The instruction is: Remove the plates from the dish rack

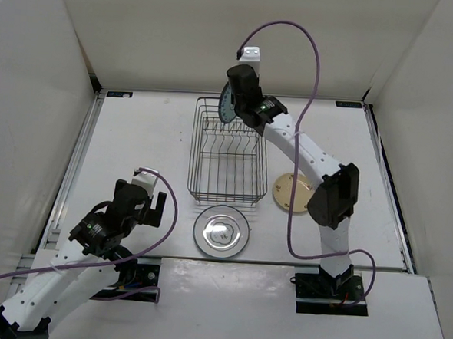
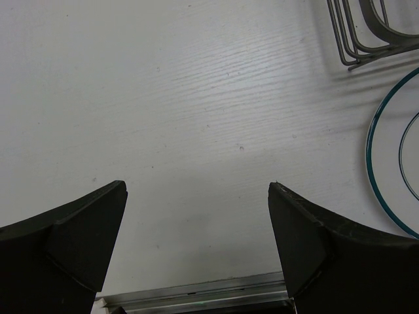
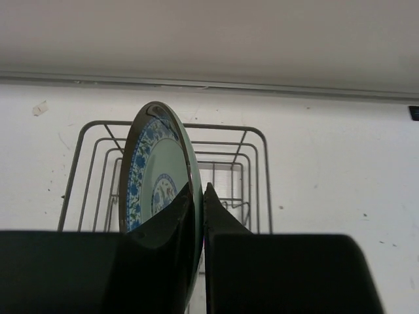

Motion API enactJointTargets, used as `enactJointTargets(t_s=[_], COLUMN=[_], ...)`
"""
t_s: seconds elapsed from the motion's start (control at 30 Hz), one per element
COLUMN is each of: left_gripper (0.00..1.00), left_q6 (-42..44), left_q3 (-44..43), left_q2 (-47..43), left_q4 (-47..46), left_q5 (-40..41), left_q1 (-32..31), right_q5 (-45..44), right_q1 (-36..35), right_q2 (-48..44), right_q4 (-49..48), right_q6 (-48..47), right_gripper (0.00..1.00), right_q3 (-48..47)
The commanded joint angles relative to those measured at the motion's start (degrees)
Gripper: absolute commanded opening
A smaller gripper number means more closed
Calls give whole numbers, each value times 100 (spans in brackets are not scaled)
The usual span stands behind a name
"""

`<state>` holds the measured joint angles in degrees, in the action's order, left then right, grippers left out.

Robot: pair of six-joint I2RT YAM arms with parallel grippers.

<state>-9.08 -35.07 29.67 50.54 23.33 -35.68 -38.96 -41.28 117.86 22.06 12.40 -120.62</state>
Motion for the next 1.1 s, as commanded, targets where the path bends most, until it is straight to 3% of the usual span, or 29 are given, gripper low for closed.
enactJointTargets(t_s=[0.0,0.2,0.37,0.53,0.63,0.87,1.07], left_gripper=[100,100,100,100,100,100,100], left_q6=[-23,-32,-41,-23,-24,-32,-41], left_q3=[0,9,0,-9,-26,9,-26], left_q2=[-5,-49,-32,65,135,162,294], left_q4=[-62,-45,-45,-45,-18,8,34], left_q5=[22,40,31,-4,-4,49,49], left_q1=[26,9,17,17,26,26,17], right_q5=[-638,-666,46,1141,1644,3092,4078], right_q1=[41,390,945,1814,2139,2913,3511], right_q2=[-990,-2502,-4522,-5728,-5897,-6125,-6048], right_q4=[-440,-335,-168,175,360,-386,-1046], right_q6=[-511,-213,525,1071,1264,1537,1756], right_gripper=[0,0,0,0,0,0,0], right_q3=[536,2462,5035,6066,6628,8113,8563])
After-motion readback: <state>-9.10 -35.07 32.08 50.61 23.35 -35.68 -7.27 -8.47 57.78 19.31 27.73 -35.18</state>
